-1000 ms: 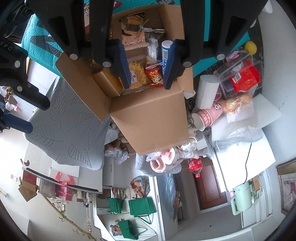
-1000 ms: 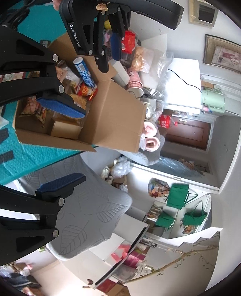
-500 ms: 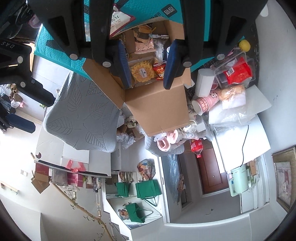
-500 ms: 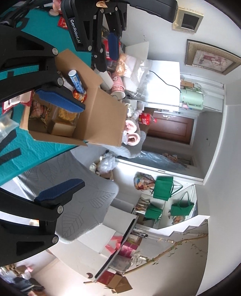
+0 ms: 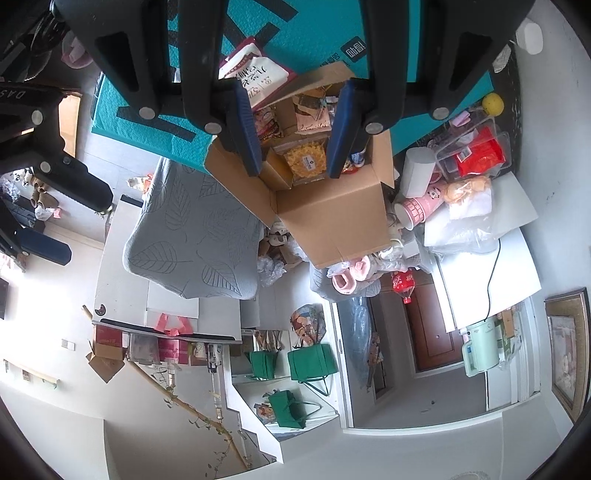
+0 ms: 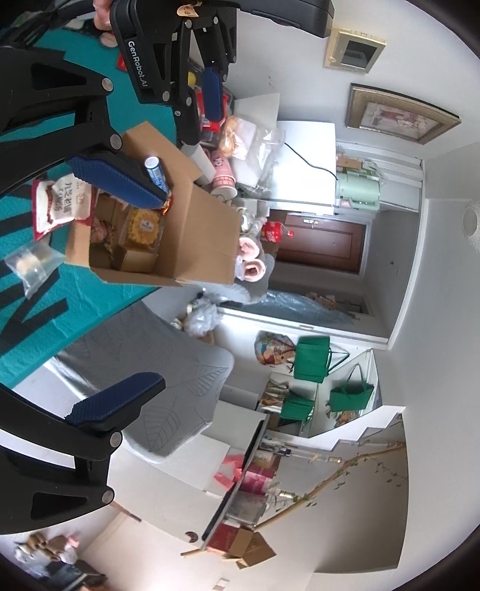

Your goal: Organize snacks

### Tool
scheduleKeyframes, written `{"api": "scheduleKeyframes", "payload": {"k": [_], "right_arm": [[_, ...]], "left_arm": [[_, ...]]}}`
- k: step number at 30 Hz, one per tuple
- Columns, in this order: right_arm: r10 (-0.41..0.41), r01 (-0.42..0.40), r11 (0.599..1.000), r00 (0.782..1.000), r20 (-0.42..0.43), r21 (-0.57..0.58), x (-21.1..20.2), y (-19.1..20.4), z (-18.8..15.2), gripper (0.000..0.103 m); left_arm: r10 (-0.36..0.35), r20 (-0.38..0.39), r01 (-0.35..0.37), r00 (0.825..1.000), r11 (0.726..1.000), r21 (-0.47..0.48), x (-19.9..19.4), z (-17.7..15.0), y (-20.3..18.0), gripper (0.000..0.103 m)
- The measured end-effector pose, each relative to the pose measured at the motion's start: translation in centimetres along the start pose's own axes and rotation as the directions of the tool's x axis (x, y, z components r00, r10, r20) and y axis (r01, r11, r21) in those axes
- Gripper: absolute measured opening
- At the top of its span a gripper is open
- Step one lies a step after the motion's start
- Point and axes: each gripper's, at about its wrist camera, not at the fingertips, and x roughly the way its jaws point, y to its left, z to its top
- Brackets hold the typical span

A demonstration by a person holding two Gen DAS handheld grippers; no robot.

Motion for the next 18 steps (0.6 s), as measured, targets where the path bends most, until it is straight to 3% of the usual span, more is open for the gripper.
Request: {"api": "scheduleKeyframes", "payload": {"k": [18], "right_arm": [[0.047,-0.036,0.994,0.992,-0.118,0.101,-1.0,0.3,-8.1,0.092]], "left_arm": [[-0.001,-0.095,-0.004,0.996,0.999,-0.053,0.7,-7.7,-2.0,0.036]]}}
